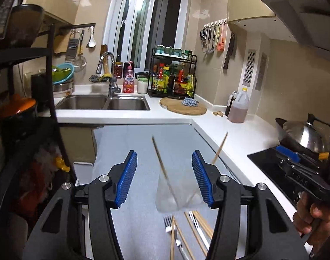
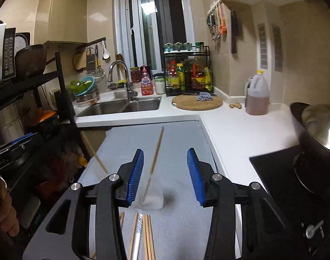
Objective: Organize utensils
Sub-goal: 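Open both tools to drop the chopsticks into the clear container, then return to the mat and grasp a chopstick with each tool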
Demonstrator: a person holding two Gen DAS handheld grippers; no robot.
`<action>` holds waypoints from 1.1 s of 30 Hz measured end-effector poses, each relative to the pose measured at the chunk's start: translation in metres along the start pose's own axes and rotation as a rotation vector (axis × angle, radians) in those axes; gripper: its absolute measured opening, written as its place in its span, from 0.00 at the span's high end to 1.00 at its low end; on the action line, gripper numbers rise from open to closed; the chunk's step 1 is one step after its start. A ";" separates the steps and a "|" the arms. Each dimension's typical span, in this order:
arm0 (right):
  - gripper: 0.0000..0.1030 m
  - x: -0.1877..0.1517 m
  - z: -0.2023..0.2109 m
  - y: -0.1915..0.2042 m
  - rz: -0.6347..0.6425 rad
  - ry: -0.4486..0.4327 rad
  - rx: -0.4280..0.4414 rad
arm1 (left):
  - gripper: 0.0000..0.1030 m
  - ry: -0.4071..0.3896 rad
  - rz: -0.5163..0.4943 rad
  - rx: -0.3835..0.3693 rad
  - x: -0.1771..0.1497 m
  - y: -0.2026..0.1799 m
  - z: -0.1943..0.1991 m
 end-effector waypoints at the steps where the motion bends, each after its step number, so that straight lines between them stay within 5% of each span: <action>1: 0.58 -0.008 0.006 -0.001 -0.007 0.001 -0.005 | 0.49 0.005 -0.006 0.012 -0.012 -0.002 0.005; 9: 0.61 -0.077 0.049 -0.006 -0.065 0.028 -0.007 | 0.49 0.057 -0.031 0.043 -0.090 -0.010 0.029; 13: 0.67 -0.110 0.060 -0.004 -0.062 0.062 0.007 | 0.58 0.089 -0.052 0.045 -0.125 -0.017 0.034; 25: 0.67 -0.185 0.064 0.012 -0.027 0.178 0.051 | 0.60 0.139 -0.031 0.062 -0.182 -0.013 0.049; 33: 0.90 -0.205 0.063 0.010 -0.049 0.227 0.068 | 0.61 0.165 -0.018 0.061 -0.200 -0.012 0.046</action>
Point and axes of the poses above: each gripper's, at about its wrist camera, not at the fingertips, and z roughly against the way its jaws point, y to its left, x to its top, the point moved 5 cm from there along -z, roughly the way its jaws point, and after that the axes turned 1 degree about -x, right-handed, at the moved point
